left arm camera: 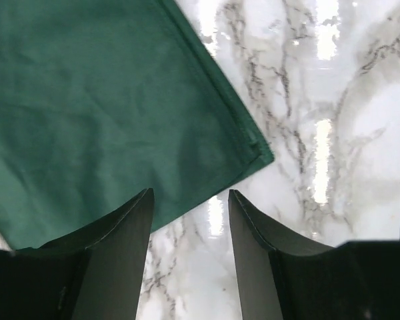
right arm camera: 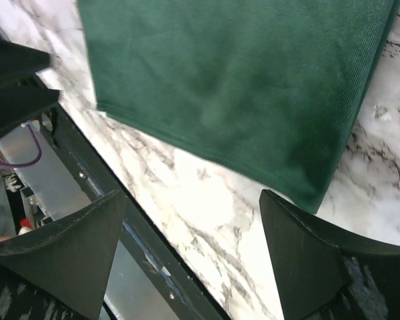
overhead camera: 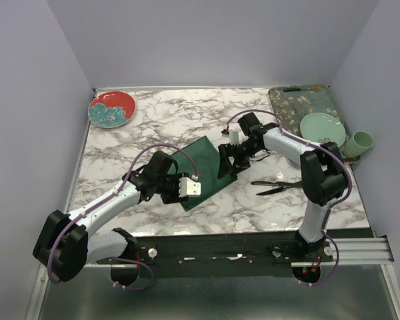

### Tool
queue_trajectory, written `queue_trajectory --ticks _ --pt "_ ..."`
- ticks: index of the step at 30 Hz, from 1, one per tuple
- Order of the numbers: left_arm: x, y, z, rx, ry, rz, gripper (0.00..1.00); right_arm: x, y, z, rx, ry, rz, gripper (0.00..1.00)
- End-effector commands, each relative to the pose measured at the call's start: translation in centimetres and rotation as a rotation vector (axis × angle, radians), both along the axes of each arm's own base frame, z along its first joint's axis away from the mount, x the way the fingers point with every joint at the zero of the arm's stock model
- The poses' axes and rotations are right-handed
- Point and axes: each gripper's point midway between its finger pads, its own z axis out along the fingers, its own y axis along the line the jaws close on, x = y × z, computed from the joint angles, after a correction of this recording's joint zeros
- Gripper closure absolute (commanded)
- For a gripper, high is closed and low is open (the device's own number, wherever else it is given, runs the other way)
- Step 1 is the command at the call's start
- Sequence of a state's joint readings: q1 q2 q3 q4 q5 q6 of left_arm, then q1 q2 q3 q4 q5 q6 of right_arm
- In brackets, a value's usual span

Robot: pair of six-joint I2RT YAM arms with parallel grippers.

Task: Fold the napkin into a case and place the utensils inside
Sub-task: Rotate the square-folded napkin at the center of the board, then pick up the top corner of the square folded napkin from the center of the board.

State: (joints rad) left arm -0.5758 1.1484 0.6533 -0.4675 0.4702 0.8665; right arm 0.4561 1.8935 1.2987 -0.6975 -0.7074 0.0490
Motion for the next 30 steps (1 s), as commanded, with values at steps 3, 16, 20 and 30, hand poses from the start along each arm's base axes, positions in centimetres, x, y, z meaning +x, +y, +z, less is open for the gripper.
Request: queue_trajectory --ticks 3,16,20,30 --pt "-3.3 -0.5 -2.2 0.040 0.003 -0.169 0.44 0.3 -1.1 3.4 -0.005 -0.100 0.040 0.09" --pt "-4.1 -1.5 -4.3 0.069 -0.051 -0.218 0.45 -0.1 -2.3 2.4 -0.017 -0.056 0.010 0.08" --pt "-3.5 -1.8 -4.2 0.066 -0.075 -0.214 0.47 -0.1 -2.4 2.6 -0.015 -0.061 0.008 0.08" --pt "-2.8 -2.4 -4.6 0.069 -0.087 -0.226 0.58 -0.1 -2.9 2.8 -0.027 -0.061 -0.011 0.08"
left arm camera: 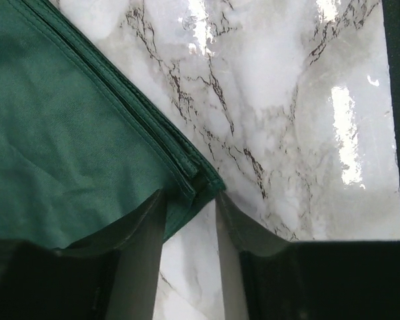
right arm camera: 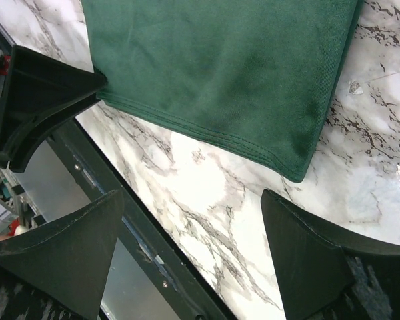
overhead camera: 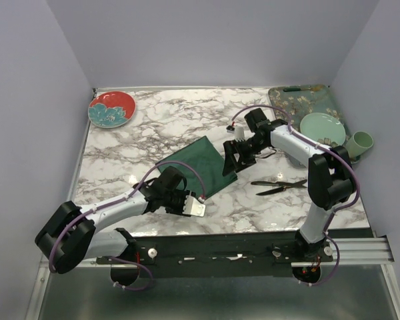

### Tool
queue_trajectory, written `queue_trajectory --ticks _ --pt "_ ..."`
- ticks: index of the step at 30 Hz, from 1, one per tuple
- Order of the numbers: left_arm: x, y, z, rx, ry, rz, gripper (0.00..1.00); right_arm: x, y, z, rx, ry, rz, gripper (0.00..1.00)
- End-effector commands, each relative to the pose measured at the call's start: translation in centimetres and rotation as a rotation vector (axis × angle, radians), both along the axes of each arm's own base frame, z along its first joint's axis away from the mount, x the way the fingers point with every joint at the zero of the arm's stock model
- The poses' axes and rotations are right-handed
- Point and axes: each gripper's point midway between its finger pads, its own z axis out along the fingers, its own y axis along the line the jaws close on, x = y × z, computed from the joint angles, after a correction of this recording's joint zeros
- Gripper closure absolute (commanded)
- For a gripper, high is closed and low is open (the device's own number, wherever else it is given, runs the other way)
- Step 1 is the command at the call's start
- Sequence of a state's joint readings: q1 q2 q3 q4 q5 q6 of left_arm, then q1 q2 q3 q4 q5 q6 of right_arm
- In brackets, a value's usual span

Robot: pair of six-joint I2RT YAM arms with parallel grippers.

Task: Fold the napkin into a case and place the utensils inside
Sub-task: Pick up the top corner of the square folded napkin from the center of the board.

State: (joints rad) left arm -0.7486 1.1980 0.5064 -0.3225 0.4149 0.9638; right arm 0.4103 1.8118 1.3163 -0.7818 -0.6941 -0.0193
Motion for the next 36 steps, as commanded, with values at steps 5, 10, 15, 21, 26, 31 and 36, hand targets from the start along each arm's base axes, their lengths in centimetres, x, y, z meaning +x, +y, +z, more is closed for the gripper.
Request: queue_trajectory --ticks 5,10,15,21,26,31,36 --pt "1.4 -1.3 0.7 -0.031 -0.050 -0.001 0.75 -0.7 -1.2 0.0 -0.027 0.011 -0.017 0.08" --pt "1.4 -1.4 1.3 -0.036 -0.060 -0.019 0.77 -0.7 -1.1 0.1 -0.026 0.014 -0.013 0.08" --pt "1.2 -1.1 1.5 -0.021 -0.054 -0.037 0.65 -0.5 -1.1 0.1 -0.025 0.016 -0.010 0.08" --pt "1.4 -1.1 2.0 -0.023 -0.050 -0.036 0.64 -0.3 -0.9 0.2 -0.020 0.014 -0.008 0.08" --pt "1.0 -1.1 2.3 -0.027 -0.035 -0.052 0.65 -0.2 -0.9 0.1 -0.022 0.017 -0.006 0.08" --pt "0.6 -0.9 2.2 -0.018 -0.025 -0.069 0.64 -0.2 -0.9 0.1 -0.023 0.015 -0.004 0.08" --pt "0.9 -1.1 2.3 -0.026 -0.028 -0.061 0.65 -0.2 -1.0 -0.1 -0.027 0.021 -0.005 0.08"
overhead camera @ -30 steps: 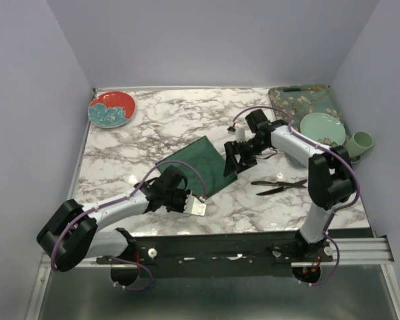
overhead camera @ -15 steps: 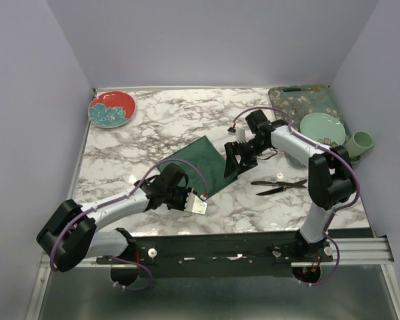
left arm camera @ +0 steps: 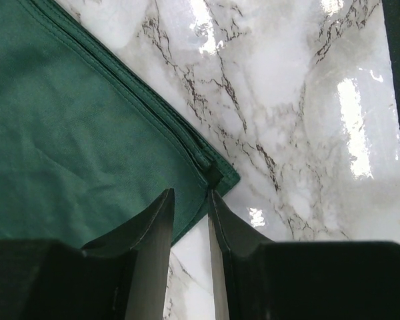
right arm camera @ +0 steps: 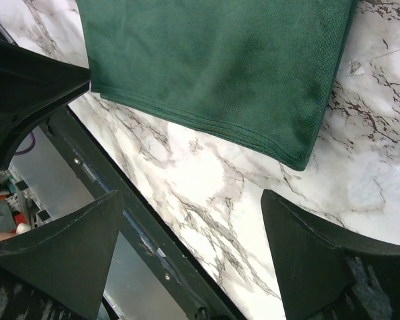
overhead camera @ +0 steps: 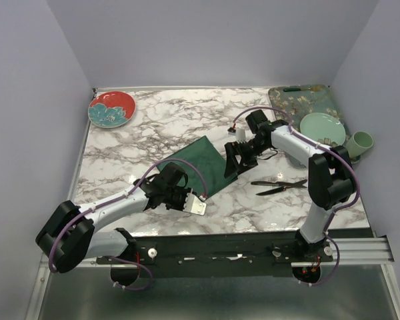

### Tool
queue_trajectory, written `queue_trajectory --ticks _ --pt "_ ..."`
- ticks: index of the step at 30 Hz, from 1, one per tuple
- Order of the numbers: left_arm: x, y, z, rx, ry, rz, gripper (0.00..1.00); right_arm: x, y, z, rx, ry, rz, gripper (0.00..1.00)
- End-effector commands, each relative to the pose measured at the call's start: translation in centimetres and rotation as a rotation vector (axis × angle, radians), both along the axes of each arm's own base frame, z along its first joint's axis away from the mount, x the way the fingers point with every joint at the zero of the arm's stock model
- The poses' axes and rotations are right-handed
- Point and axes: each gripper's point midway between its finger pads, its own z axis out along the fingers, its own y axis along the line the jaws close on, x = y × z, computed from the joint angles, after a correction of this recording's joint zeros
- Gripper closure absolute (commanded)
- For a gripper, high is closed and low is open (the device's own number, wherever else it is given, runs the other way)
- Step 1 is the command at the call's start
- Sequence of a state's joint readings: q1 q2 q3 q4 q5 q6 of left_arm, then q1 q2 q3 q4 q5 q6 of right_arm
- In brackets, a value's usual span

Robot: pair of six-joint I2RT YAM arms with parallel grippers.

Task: Fold the napkin into a case and place the utensils inside
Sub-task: Pick up the top corner of the square folded napkin from the center of the board.

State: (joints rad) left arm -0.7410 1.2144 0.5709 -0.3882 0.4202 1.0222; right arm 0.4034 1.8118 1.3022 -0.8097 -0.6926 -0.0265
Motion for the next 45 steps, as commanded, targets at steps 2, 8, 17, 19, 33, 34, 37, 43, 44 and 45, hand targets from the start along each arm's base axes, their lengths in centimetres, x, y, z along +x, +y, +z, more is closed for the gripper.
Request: queue_trajectory --ticks 2,8,17,19,33,34,37,43,44,45 --pt "0.2 -0.9 1.1 -0.038 -0.006 -0.022 0.65 0.5 -0.3 0.4 -0.008 -0.011 -0.002 0.08" --pt "0.0 -0.8 0.4 -0.028 0.007 -0.029 0.64 0.6 -0.3 0.3 -0.010 -0.003 -0.009 0.08" --pt "0.0 -0.8 0.0 -0.020 0.008 -0.045 0.60 0.8 -0.5 0.2 -0.014 0.005 -0.021 0.08" --pt "0.0 -0.9 0.1 -0.025 0.010 -0.047 0.63 0.8 -0.4 0.2 -0.012 0.007 -0.023 0.08" --pt "1.1 -1.3 0.9 -0.046 -0.006 -0.034 0.98 1.0 -0.6 0.1 -0.018 0.011 -0.034 0.08" --pt "1.3 -1.2 0.9 -0.043 -0.005 -0.028 1.00 1.1 -0.6 0.2 -0.016 0.007 -0.034 0.08" --pt "2.1 -1.2 1.4 -0.048 0.003 -0.011 1.00 1.3 -0.5 0.2 -0.017 0.005 -0.034 0.08" --pt "5.8 -1.7 3.2 -0.078 -0.014 0.055 1.00 1.9 -0.7 0.6 -0.025 -0.032 -0.033 0.08" --pt "7.4 -2.4 4.5 -0.105 -0.039 0.074 1.00 2.1 -0.7 0.7 -0.027 -0.041 -0.032 0.08" --pt "8.3 -2.5 4.8 -0.111 -0.033 0.101 1.00 2.2 -0.8 0.9 -0.026 -0.049 -0.033 0.08"
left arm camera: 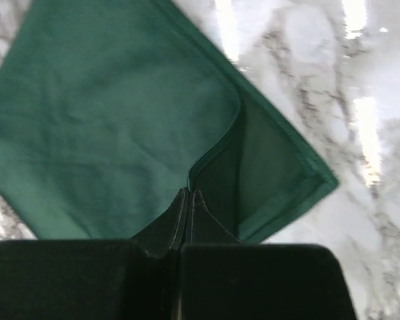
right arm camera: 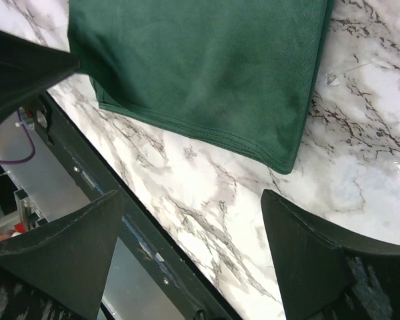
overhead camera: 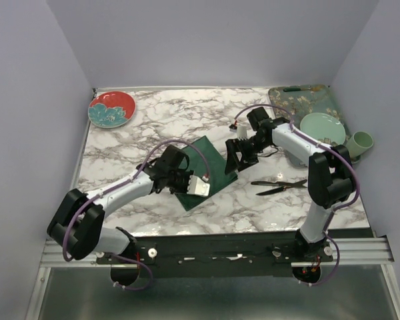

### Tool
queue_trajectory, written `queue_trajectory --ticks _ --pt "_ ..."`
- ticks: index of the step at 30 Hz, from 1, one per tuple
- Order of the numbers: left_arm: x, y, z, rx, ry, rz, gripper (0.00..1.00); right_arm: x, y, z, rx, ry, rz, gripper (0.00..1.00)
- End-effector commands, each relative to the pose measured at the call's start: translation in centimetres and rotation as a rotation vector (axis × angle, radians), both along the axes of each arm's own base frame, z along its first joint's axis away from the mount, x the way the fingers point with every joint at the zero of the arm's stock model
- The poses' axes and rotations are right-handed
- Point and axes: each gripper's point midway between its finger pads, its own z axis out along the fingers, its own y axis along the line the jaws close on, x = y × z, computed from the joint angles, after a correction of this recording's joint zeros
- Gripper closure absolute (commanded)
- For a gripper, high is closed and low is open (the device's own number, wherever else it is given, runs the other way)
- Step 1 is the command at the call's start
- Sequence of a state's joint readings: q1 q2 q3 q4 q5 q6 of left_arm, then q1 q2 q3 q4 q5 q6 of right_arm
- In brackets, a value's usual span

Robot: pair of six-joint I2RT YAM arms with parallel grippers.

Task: Fold the napkin into a case and place the utensils inside
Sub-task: Pick up the top corner of the square folded napkin from the center of the board, then fold the top corner of the square-folded napkin at the center of the board.

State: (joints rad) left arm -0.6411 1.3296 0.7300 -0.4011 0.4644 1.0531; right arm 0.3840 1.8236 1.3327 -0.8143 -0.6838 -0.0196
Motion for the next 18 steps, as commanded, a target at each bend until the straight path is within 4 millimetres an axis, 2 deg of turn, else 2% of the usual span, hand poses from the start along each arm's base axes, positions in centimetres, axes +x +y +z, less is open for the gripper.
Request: queue_trajectory --ticks 1,2,3,4,5,6,7,8,9,10,11,16,18 --pt "4.6 -1.1 1.9 -0.054 0.005 0.077 1.00 1.2 -0.5 0.7 -0.022 -0.042 -0.007 0.08" --pt "6.5 -1.6 3.2 -0.079 -0.021 0.100 1.00 1.2 -0.5 0.6 -0.023 -0.043 -0.007 0.08" --pt "7.5 -1.8 3.6 -0.090 -0.018 0.127 1.00 1.4 -0.5 0.8 -0.023 -0.051 -0.006 0.08" --pt "8.5 -1.9 2.7 -0.074 0.003 0.141 1.00 1.5 -0.6 0.7 -0.026 -0.054 -0.008 0.08" --pt "10.6 -2.0 4.1 -0.091 -0.025 0.164 1.00 1.6 -0.6 0.8 -0.027 -0.060 -0.008 0.08" --pt "11.4 -2.2 4.2 -0.088 -0.026 0.171 1.00 1.8 -0.7 0.8 -0.031 -0.065 -0.011 0.09" --pt "12.3 -2.2 3.3 -0.071 -0.016 0.175 1.00 1.8 -0.7 0.8 -0.034 -0.067 -0.011 0.10" --pt "13.6 -2.5 4.2 -0.077 -0.038 0.176 1.00 1.9 -0.8 0.8 -0.036 -0.069 -0.014 0.11" --pt "14.1 -2.6 4.2 -0.072 -0.047 0.171 1.00 1.9 -0.8 0.8 -0.040 -0.073 -0.014 0.12" --pt "14.6 -2.8 3.2 -0.055 -0.039 0.165 1.00 1.9 -1.0 0.7 -0.043 -0.072 -0.016 0.16" --pt "15.5 -3.2 3.8 -0.061 -0.060 0.162 1.00 1.9 -1.1 0.6 -0.048 -0.072 -0.015 0.18" --pt "18.3 -3.2 2.4 -0.037 -0.071 0.175 1.00 1.8 -1.7 0.5 -0.064 -0.090 -0.016 0.27" --pt "19.6 -3.4 2.8 -0.043 -0.090 0.185 1.00 1.4 -2.0 0.2 -0.068 -0.077 -0.017 0.30"
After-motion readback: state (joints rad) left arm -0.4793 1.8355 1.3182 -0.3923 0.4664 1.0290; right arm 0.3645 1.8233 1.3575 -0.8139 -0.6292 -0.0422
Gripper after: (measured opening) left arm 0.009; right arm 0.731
